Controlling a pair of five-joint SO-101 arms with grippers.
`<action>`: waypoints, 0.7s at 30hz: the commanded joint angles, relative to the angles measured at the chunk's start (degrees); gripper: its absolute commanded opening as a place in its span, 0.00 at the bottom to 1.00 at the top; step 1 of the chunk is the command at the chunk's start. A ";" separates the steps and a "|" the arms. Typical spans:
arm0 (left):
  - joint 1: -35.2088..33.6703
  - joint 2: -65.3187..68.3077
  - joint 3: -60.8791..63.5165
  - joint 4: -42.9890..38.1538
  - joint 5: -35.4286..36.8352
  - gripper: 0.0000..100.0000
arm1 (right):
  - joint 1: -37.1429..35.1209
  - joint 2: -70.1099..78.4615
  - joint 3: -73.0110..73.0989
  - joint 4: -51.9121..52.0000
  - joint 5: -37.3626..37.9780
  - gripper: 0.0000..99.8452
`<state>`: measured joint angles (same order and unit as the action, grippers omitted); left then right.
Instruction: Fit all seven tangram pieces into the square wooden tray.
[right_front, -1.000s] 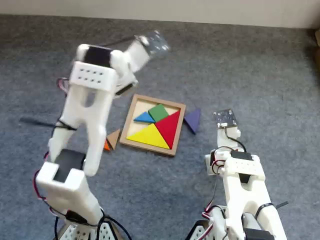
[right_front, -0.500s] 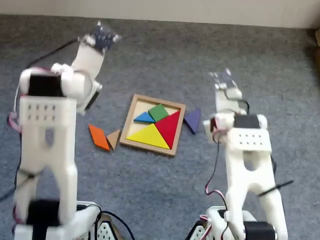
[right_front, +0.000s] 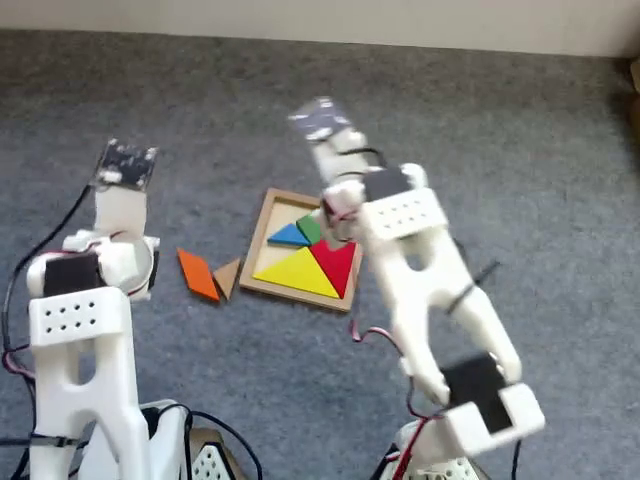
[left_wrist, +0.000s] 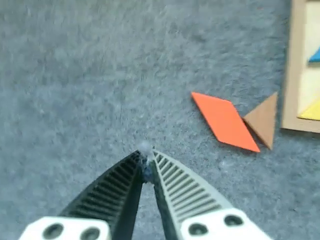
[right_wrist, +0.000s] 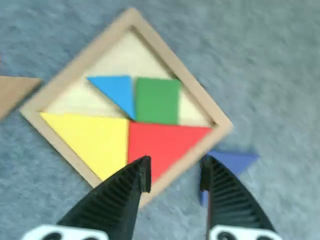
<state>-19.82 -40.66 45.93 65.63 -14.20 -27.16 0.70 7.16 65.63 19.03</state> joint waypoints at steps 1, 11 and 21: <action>-3.47 -1.36 7.78 -8.70 4.75 0.02 | -7.25 6.81 -9.71 0.22 0.00 0.18; -4.62 -1.45 15.52 -17.23 6.86 0.02 | -11.65 28.18 -25.36 -2.59 0.26 0.18; -4.53 -1.45 17.36 -19.96 6.68 0.02 | -11.03 39.25 -35.74 -2.51 0.26 0.18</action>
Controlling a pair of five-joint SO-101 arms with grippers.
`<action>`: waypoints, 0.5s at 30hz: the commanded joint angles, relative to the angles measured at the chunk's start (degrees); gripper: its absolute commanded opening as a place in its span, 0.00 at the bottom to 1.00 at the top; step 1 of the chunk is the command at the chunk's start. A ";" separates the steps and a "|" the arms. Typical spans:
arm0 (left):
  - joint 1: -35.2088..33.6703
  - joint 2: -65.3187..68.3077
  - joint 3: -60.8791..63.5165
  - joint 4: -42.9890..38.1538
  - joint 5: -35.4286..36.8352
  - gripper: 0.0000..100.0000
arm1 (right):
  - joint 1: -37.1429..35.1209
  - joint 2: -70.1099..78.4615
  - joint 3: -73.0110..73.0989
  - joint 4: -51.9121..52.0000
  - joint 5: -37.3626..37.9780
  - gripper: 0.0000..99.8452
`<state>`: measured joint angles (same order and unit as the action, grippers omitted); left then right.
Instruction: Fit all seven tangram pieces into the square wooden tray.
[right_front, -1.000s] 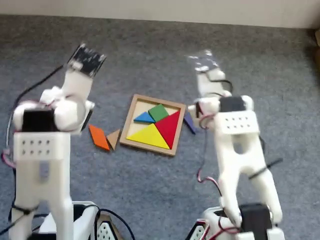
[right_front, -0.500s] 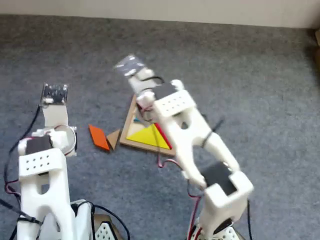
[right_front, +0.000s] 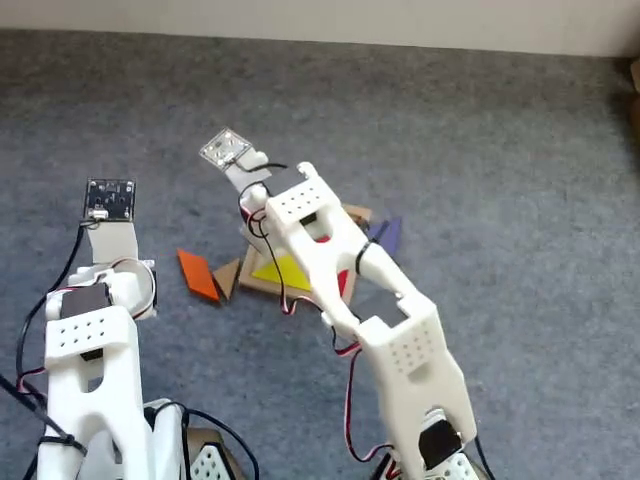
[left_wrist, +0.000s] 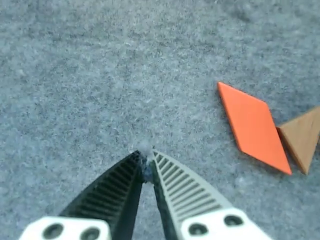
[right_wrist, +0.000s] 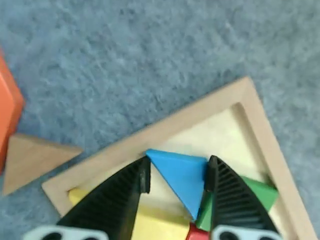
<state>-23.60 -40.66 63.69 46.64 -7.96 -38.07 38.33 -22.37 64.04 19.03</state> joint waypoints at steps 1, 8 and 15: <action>-0.75 -1.45 -0.40 -0.97 0.44 0.02 | 0.13 2.59 -7.34 -0.92 0.09 0.18; -0.75 -1.45 -0.40 -0.97 0.35 0.02 | 2.24 4.97 -11.21 -0.48 -0.18 0.09; -0.75 -1.36 -0.31 -0.97 0.35 0.02 | 4.09 4.79 -12.88 2.24 -10.37 0.05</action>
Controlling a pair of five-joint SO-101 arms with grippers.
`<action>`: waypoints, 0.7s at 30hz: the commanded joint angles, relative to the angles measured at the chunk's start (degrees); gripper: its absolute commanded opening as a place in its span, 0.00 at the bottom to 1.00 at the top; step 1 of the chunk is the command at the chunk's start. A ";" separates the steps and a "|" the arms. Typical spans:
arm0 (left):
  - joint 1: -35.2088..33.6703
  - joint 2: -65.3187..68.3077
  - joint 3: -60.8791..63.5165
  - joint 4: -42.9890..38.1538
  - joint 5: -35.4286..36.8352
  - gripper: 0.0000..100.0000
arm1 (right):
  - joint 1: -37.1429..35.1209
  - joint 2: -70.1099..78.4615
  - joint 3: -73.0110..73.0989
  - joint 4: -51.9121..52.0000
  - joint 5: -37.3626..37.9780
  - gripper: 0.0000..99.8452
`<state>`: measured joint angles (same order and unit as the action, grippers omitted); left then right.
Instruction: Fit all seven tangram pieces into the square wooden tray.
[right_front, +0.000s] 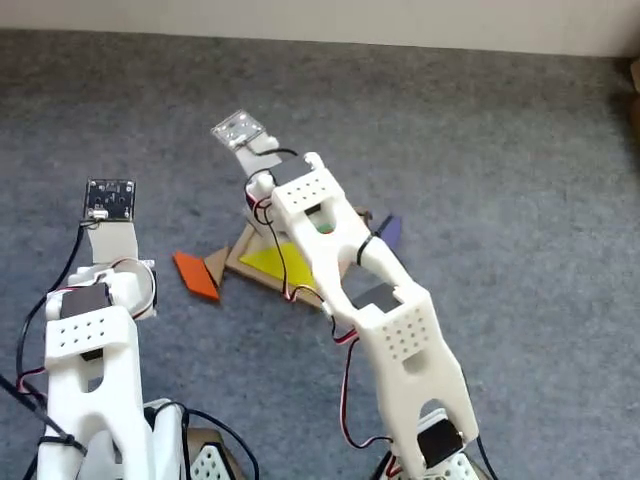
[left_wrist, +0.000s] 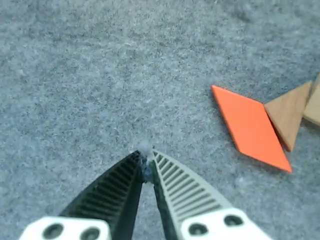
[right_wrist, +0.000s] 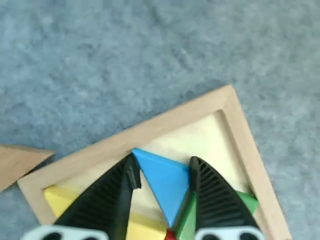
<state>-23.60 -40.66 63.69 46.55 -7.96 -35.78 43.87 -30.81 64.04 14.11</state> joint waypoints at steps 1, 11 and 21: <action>-0.75 -1.36 -0.31 -0.88 0.35 0.02 | 1.98 -0.66 -6.20 3.91 -6.77 0.05; -0.75 -1.36 -0.31 -0.88 0.35 0.02 | 4.53 -0.31 -20.70 17.80 -30.15 0.05; -0.92 -1.36 -0.31 -0.88 0.35 0.02 | 4.88 -0.31 -22.37 20.53 -37.63 0.05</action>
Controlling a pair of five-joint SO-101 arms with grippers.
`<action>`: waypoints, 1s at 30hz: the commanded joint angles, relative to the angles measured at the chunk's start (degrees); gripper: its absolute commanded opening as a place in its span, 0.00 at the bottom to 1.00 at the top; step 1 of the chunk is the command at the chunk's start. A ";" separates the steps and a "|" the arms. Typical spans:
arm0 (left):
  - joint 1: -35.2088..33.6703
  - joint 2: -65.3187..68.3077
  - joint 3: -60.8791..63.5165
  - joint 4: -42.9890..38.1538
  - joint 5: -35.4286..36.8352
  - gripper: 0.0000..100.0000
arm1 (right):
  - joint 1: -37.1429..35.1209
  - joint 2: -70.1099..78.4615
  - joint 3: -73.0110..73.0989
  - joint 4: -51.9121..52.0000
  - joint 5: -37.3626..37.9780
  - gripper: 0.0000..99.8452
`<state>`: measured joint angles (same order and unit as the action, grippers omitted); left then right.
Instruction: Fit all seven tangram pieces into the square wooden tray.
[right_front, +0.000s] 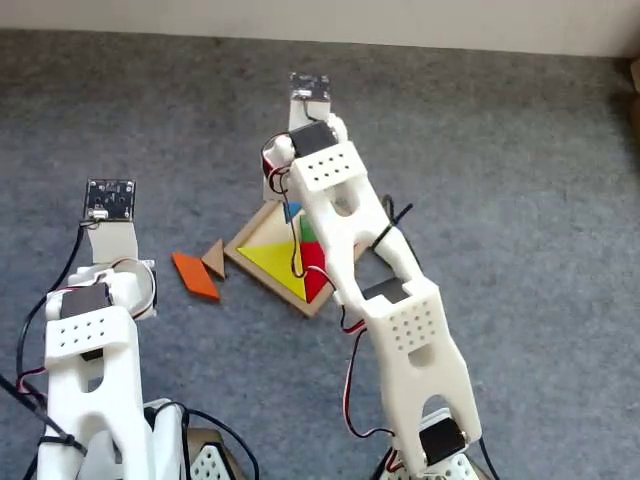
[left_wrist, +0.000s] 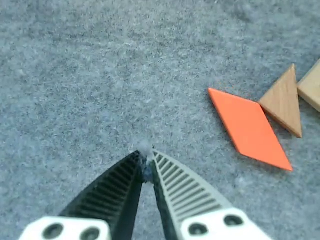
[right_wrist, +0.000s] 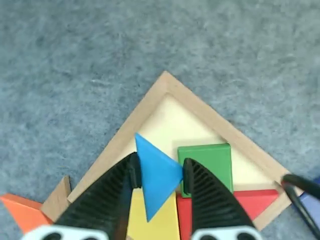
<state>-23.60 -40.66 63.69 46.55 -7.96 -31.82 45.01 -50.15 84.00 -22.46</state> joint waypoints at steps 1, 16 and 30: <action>-0.92 -1.36 -0.31 -0.88 0.35 0.02 | 0.92 -1.45 -3.03 0.75 -1.41 0.05; -0.75 -1.36 -0.31 -0.88 0.26 0.02 | -3.38 0.84 -3.30 2.59 -34.46 0.13; -0.75 -1.45 0.48 -1.14 0.26 0.02 | 1.71 -1.01 -18.51 16.92 -25.14 0.13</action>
<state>-23.60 -40.75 64.22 46.46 -7.96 -35.69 49.23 -59.82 96.92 -53.67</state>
